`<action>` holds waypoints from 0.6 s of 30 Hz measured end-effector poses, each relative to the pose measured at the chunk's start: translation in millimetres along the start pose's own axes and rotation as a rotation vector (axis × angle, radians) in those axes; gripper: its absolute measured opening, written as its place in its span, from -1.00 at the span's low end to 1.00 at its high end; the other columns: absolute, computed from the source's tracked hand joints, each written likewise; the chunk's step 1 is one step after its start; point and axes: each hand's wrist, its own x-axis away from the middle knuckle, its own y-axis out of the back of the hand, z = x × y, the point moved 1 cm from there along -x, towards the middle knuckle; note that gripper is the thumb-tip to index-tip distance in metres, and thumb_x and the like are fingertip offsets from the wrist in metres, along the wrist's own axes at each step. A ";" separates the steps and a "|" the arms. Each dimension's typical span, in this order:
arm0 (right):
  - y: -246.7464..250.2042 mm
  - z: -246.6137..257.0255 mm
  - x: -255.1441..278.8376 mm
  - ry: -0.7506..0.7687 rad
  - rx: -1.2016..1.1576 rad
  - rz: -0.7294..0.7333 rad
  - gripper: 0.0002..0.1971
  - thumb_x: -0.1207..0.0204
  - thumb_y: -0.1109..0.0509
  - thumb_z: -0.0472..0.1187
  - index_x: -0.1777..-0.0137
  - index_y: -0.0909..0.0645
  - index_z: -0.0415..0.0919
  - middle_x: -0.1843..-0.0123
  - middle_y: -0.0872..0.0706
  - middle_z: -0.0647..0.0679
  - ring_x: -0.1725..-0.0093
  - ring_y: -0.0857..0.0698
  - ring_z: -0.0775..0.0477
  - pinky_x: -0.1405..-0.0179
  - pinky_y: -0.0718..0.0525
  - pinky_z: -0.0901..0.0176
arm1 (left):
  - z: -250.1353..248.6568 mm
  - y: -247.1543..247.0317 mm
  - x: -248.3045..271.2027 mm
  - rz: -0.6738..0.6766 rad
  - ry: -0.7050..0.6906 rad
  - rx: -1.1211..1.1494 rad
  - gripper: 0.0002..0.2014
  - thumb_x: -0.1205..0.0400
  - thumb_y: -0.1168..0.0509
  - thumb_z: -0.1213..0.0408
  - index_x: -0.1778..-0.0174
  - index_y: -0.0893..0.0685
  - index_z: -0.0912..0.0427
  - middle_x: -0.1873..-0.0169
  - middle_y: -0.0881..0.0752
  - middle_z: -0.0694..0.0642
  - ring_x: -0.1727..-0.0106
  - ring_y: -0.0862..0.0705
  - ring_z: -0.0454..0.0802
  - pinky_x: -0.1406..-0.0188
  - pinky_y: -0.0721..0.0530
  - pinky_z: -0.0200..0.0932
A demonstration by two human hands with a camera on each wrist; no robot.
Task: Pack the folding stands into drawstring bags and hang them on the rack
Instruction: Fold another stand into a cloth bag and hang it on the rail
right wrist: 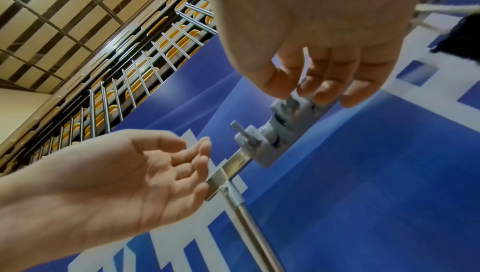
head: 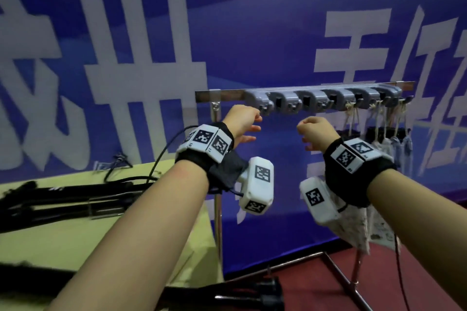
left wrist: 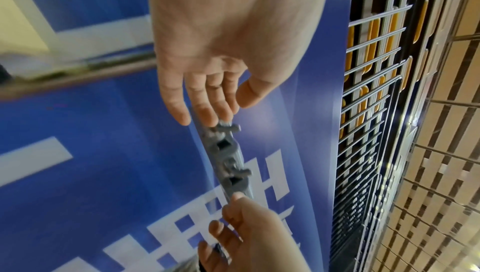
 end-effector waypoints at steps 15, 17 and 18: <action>-139.1 85.3 78.6 0.065 0.042 0.283 -0.87 -0.57 -0.19 -0.36 0.18 -0.52 -0.26 0.37 -0.46 -0.10 0.42 -0.46 -0.01 0.46 -0.46 0.22 | 58.9 169.2 80.0 -0.281 0.098 0.062 -0.84 -0.70 -0.10 0.36 0.18 -0.50 0.14 0.28 -0.53 0.00 0.35 -0.49 -0.11 0.33 -0.50 -0.20; -159.5 87.8 87.3 0.033 0.031 0.323 -0.86 -0.56 -0.19 -0.36 0.21 -0.51 -0.24 0.36 -0.45 -0.10 0.42 -0.46 -0.02 0.47 -0.45 0.21 | 80.4 180.3 86.5 -0.301 0.153 0.099 -0.84 -0.70 -0.10 0.36 0.18 -0.50 0.14 0.27 -0.53 0.01 0.34 -0.49 -0.10 0.33 -0.50 -0.20; -169.6 87.8 91.7 0.012 0.028 0.341 -0.88 -0.56 -0.20 -0.36 0.20 -0.49 -0.24 0.35 -0.45 -0.10 0.41 -0.48 -0.02 0.47 -0.44 0.21 | 92.5 185.5 89.6 -0.313 0.186 0.120 -0.84 -0.70 -0.10 0.35 0.18 -0.50 0.14 0.27 -0.53 0.01 0.33 -0.49 -0.10 0.32 -0.50 -0.20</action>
